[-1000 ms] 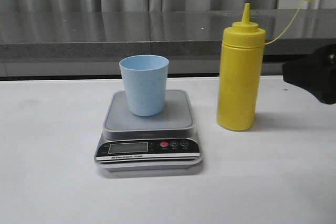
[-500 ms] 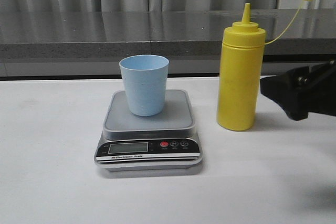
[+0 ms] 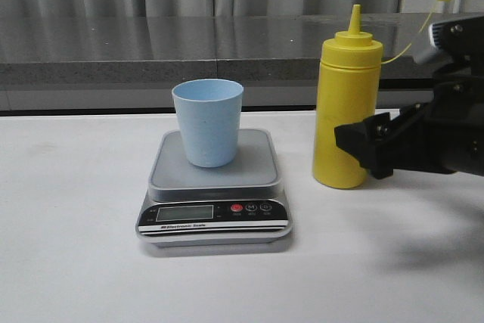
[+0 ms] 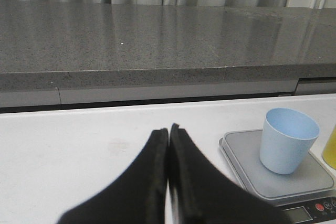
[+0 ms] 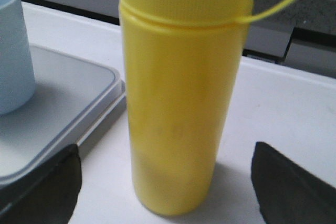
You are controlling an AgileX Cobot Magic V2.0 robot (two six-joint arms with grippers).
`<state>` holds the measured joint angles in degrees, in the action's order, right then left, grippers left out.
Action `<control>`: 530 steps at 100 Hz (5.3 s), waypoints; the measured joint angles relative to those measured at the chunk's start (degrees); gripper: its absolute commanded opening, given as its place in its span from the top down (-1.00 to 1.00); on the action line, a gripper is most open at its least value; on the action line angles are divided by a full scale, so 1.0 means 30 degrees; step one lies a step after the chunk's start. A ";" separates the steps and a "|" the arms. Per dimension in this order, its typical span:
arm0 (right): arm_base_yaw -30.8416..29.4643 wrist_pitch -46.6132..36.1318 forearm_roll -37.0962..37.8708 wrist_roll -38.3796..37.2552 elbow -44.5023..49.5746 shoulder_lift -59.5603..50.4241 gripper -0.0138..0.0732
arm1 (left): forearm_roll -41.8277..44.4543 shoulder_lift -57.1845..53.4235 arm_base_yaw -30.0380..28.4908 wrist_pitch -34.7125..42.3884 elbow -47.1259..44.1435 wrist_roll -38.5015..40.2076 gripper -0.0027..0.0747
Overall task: Pour seasoning into cup on scale with both arms
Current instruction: 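Move the right gripper to the yellow squeeze bottle and grasp it, then lift the yellow bottle with the right gripper and tilt it toward the cup, then tip the bottle nozzle down over the blue cup with the right gripper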
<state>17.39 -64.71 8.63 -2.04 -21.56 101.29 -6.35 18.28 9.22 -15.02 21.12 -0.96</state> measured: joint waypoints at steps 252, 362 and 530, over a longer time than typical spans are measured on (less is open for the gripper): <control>0.0078 1.4113 0.1580 1.0789 -0.7772 -0.2076 0.02 | 0.0000 0.0000 0.0000 0.0000 0.0000 0.0000 0.98; 0.2283 2.4770 0.9610 1.4154 -1.4667 -0.1370 0.02 | 0.0000 0.0000 0.0000 0.0000 0.0000 0.0000 0.98; 0.4668 2.8194 1.8787 1.1283 -1.6783 0.0121 0.02 | 0.0000 0.0000 0.0000 0.0000 0.0000 0.0000 0.98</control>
<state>31.39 19.87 64.99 31.80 -71.91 101.65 -6.35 18.28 9.22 -15.02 21.12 -0.96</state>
